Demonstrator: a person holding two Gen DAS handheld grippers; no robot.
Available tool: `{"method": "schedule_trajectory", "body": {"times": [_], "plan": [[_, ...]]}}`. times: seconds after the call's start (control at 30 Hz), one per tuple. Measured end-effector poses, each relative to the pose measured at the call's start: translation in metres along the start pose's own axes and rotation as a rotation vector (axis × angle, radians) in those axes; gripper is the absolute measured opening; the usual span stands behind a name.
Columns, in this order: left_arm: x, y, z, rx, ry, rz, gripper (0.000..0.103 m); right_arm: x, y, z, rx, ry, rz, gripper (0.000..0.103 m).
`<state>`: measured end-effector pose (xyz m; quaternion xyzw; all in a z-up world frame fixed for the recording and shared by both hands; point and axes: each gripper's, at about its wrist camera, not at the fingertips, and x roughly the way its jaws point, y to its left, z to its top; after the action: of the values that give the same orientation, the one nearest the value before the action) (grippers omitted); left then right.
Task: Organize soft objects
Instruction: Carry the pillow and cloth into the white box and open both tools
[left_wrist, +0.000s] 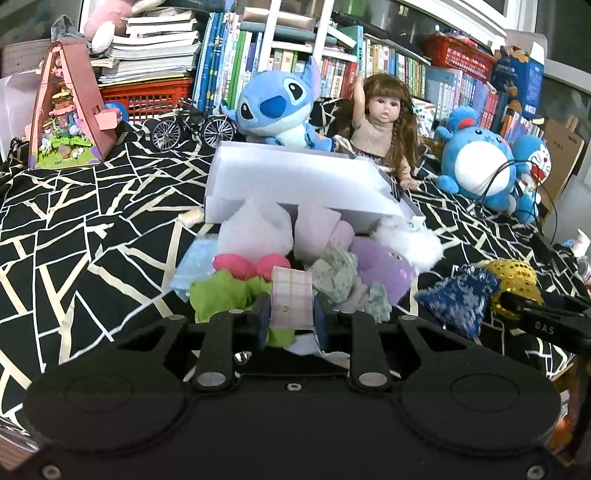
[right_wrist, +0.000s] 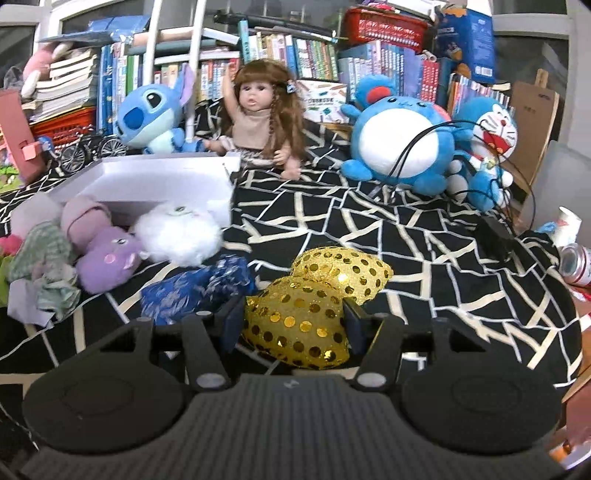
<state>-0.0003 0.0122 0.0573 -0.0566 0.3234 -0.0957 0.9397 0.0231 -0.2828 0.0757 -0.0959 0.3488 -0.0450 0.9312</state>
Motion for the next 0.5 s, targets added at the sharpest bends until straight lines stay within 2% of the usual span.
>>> {"method": "schedule_trajectory", "body": {"times": [0.23,0.5], "plan": [[0.003,0.006,0.020,-0.004,-0.026,-0.009,0.024,-0.004,-0.006,0.018,0.006,-0.053,0.007,0.059],[0.016,0.012,0.068,-0.019,-0.042,-0.073,0.024,-0.004,0.005,0.063,0.006,-0.120,0.159,0.059]]}}
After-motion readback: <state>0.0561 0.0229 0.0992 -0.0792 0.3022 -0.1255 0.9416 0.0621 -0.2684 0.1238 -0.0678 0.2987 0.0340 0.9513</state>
